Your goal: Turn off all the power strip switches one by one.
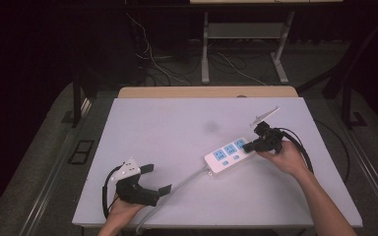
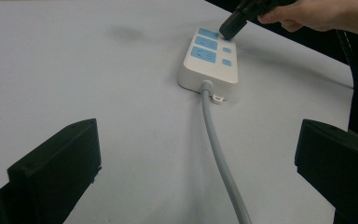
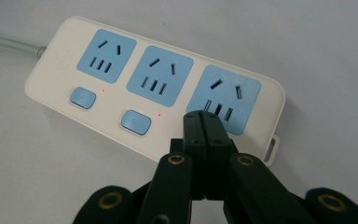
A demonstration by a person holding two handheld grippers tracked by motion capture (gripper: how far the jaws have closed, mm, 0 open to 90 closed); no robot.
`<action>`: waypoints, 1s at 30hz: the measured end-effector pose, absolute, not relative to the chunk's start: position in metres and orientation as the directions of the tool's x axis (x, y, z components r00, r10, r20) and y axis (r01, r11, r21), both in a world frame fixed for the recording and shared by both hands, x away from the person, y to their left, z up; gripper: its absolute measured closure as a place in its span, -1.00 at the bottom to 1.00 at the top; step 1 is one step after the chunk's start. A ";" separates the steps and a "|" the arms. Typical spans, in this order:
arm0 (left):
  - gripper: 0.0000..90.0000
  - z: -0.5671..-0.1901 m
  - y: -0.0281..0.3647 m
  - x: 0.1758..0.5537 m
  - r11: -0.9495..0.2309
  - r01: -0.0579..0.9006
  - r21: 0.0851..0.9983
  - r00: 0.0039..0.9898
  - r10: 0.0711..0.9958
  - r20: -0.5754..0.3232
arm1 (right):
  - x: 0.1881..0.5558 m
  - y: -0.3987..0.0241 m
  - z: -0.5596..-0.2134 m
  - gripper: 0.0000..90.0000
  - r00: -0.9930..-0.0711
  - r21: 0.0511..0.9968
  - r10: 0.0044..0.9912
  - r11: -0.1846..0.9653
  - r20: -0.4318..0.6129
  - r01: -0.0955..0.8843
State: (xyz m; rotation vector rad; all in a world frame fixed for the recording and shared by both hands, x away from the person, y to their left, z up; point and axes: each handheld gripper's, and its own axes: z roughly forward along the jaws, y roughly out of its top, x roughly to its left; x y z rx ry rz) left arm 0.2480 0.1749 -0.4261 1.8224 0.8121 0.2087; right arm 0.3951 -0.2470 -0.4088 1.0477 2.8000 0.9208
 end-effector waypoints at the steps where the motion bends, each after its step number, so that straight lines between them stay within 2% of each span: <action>1: -1.00 -0.426 0.175 0.248 -0.190 0.428 0.884 0.752 0.616 -0.232 | 0.395 -0.247 -0.409 1.00 -0.776 0.530 0.603 0.604 0.184 0.595; 9: -1.00 -0.426 0.173 0.247 -0.196 0.426 0.883 0.755 0.615 -0.228 | 0.392 -0.244 -0.408 1.00 -0.783 0.528 0.601 0.618 0.160 0.583; 14: -1.00 -0.426 0.173 0.247 -0.195 0.427 0.883 0.754 0.616 -0.228 | 0.394 -0.249 -0.411 1.00 -0.771 0.541 0.602 0.586 0.208 0.604; 20: -1.00 -0.427 0.173 0.247 -0.197 0.428 0.882 0.753 0.618 -0.227 | 0.390 -0.255 -0.416 1.00 -0.769 0.589 0.602 0.548 0.215 0.594; 30: -1.00 -0.426 0.174 0.246 -0.194 0.424 0.885 0.754 0.617 -0.226 | 0.390 -0.260 -0.420 1.00 -0.756 0.602 0.606 0.514 0.250 0.611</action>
